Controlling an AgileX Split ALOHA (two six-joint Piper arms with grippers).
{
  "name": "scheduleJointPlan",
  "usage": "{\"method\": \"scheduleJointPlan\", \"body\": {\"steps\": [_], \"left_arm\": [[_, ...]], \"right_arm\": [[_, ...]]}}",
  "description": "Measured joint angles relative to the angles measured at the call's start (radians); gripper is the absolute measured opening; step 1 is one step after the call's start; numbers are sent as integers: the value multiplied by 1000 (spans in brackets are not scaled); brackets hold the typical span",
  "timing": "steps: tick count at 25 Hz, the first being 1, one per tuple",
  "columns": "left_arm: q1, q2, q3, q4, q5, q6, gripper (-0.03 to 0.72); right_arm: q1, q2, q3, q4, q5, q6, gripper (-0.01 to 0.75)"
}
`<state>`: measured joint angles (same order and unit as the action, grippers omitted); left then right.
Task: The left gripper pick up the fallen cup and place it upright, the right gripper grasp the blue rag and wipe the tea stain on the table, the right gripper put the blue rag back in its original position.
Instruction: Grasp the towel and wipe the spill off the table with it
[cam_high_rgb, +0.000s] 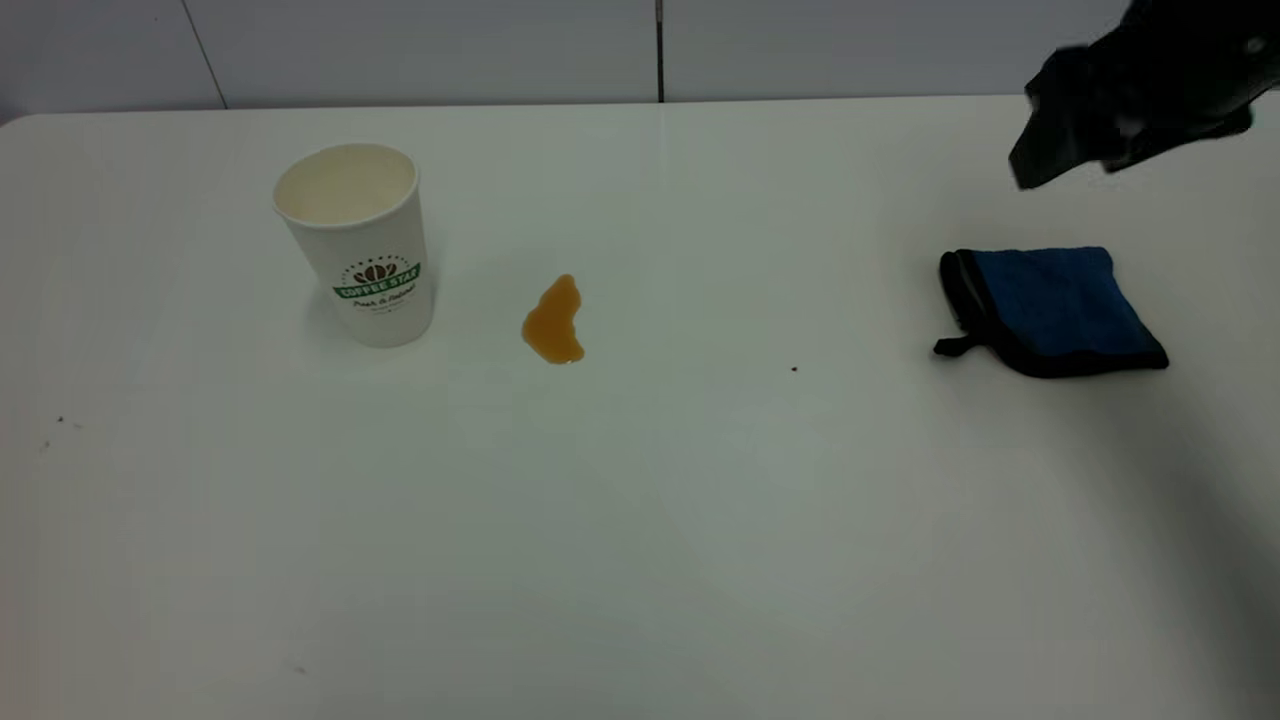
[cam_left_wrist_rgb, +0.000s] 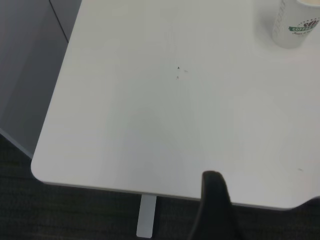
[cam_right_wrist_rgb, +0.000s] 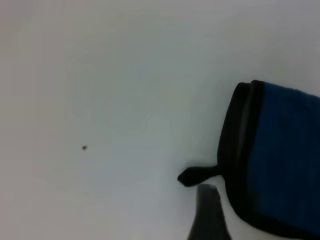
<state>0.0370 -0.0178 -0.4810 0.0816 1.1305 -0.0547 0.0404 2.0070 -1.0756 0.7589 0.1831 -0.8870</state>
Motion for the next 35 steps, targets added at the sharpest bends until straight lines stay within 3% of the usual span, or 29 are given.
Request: {"method": "scheduleJointPlan", "body": {"steps": [7,11,17,27,30,32,35], "left_arm": [[0,0,0,0,0,0,565],[0,0,0,0,0,0,565],[0,0,0,0,0,0,565],[0,0,0,0,0,0,565],[0,0,0,0,0,0,565],[0,0,0,0,0,0,565],[0,0,0,0,0,0,565]], "right_arm": [[0,301,-244,-76,-19,-4,603],[-5,314,-262,-128,-74,-4,599],[-62,348,-264,-137,-74,-2,593],[-69,446,-281,-141,-74,-2,583],[-69,454,-286,-139,-76,1,518],[-69,460,-290,-135,-79,3,427],[-69,463,-292,-131,-84,5,179]]}}
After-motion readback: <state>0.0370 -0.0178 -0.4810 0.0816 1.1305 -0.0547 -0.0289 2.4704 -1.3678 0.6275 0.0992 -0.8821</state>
